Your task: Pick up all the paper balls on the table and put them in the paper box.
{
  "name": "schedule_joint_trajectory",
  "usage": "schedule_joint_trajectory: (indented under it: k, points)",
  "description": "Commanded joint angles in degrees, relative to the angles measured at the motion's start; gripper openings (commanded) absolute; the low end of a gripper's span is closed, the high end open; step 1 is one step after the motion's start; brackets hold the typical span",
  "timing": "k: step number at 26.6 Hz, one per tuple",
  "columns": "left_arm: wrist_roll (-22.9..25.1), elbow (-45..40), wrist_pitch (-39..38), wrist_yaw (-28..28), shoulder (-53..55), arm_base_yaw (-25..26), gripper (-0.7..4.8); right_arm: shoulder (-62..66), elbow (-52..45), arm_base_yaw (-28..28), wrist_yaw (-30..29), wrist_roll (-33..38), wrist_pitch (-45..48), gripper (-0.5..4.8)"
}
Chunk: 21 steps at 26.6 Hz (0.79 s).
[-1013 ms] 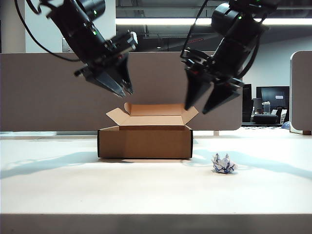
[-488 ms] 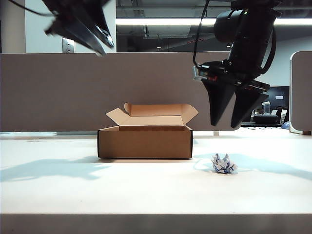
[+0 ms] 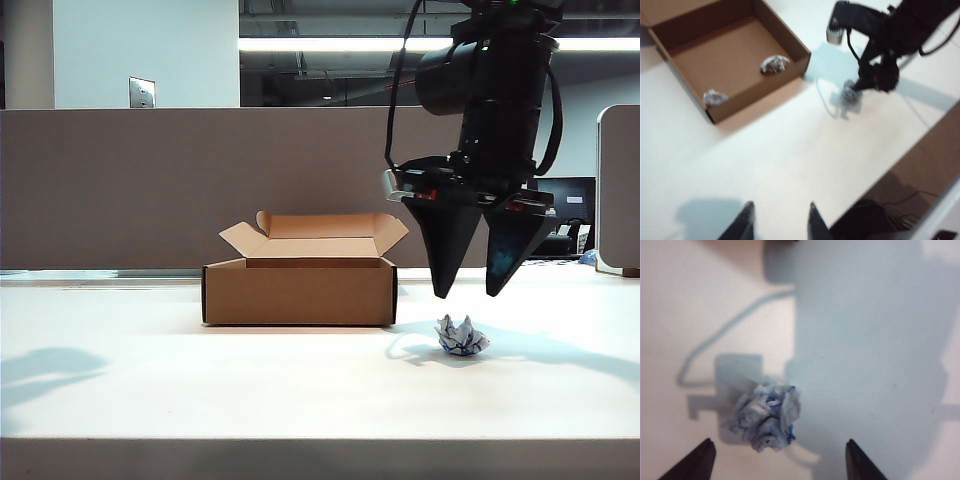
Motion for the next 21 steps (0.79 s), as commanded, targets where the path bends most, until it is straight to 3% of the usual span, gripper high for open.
schedule_joint_trajectory:
  k: [1, 16, 18, 21]
  points:
    - [-1.31, 0.11, -1.36, -0.07, -3.19, 0.09, 1.29, -0.26, 0.13, 0.15, 0.04, 0.35, 0.48, 3.61]
    - [-3.65, 0.13, -1.7, -0.09, -9.55, 0.11, 1.29, 4.0, 0.11, 0.17, -0.92, 1.99, -1.46, 3.58]
    - [-3.63, 0.13, -1.68, -0.09, -9.55, 0.11, 1.29, 4.55, 0.09, 0.17, -1.79, 2.05, -1.57, 3.18]
    - [-3.63, 0.13, -1.7, -0.11, -9.55, 0.11, 1.29, 5.44, 0.11, 0.46, -2.38, 2.05, -1.46, 3.05]
